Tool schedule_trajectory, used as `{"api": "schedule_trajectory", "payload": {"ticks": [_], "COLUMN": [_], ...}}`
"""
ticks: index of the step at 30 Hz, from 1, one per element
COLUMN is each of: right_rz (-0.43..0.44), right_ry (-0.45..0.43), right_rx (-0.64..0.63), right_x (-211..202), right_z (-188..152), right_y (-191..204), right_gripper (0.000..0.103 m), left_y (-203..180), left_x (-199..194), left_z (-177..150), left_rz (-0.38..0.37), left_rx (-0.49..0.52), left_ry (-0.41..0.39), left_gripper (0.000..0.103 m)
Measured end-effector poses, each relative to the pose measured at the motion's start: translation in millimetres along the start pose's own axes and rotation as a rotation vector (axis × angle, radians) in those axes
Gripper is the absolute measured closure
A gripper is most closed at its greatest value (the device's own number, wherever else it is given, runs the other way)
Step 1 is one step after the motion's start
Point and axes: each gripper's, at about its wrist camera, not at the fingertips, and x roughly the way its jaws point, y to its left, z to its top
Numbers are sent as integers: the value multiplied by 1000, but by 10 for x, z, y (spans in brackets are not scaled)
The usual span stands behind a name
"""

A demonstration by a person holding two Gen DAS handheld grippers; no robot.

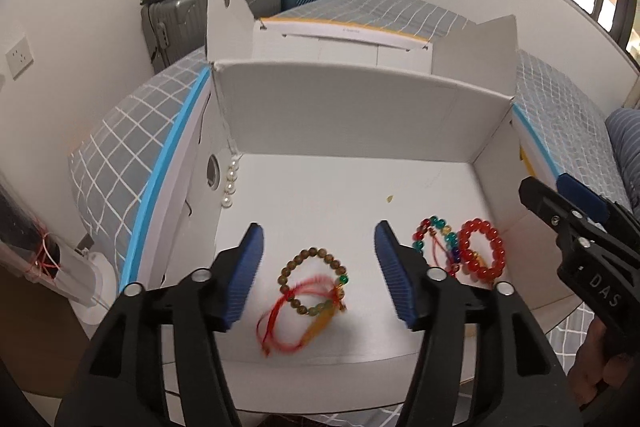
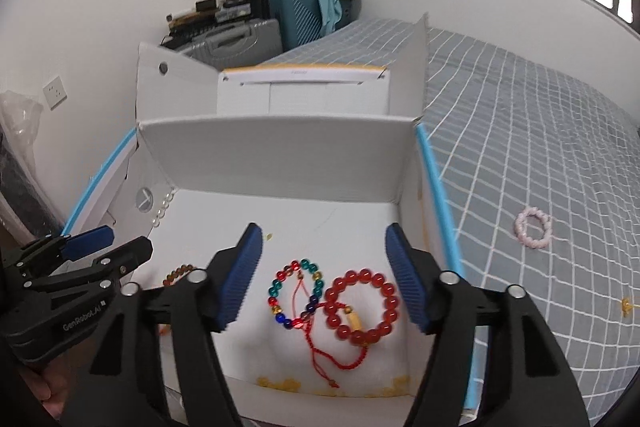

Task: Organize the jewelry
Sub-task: 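Withdraw both tools from the box toward the pink-white and yellow bracelets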

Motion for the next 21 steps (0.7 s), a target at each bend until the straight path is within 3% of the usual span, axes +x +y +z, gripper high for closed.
{"api": "schedule_trajectory", "payload": {"ticks": [10, 21], "right_rz": [-64, -157], "right_ry": [-74, -118], "right_rx": [50, 116], "right_x": [-332, -624], "right_z": [57, 4], "right_y": [-450, -1041], "right_gripper": [20, 9], "left_y": [-382, -972], "left_x": [-146, -244], "left_z": [81, 163], "left_rz": [-34, -103], "left_rx": [45, 114], "left_ry": [-52, -107], "left_gripper": [25, 10]}}
